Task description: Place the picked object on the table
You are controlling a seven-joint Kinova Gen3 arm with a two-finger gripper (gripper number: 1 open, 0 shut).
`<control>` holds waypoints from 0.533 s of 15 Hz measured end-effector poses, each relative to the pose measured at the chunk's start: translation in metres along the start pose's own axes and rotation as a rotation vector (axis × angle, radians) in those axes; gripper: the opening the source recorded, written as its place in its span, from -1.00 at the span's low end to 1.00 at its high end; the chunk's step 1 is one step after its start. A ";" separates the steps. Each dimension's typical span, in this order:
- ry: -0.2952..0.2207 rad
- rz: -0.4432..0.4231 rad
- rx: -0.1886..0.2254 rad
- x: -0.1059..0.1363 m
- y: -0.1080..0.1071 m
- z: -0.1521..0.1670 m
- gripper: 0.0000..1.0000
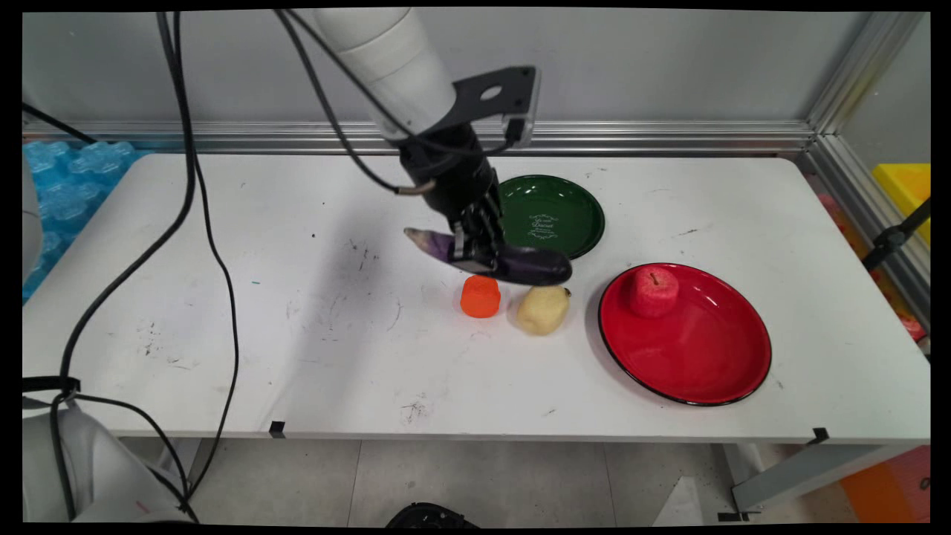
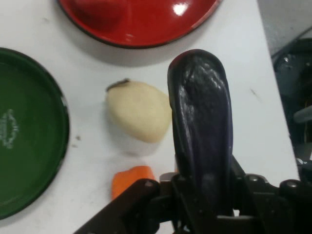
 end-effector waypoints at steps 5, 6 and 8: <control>-0.008 0.002 -0.016 -0.008 0.016 0.026 -1.00; -0.010 -0.002 -0.017 -0.009 0.018 0.034 -1.00; -0.015 -0.011 -0.017 -0.012 0.022 0.053 -1.00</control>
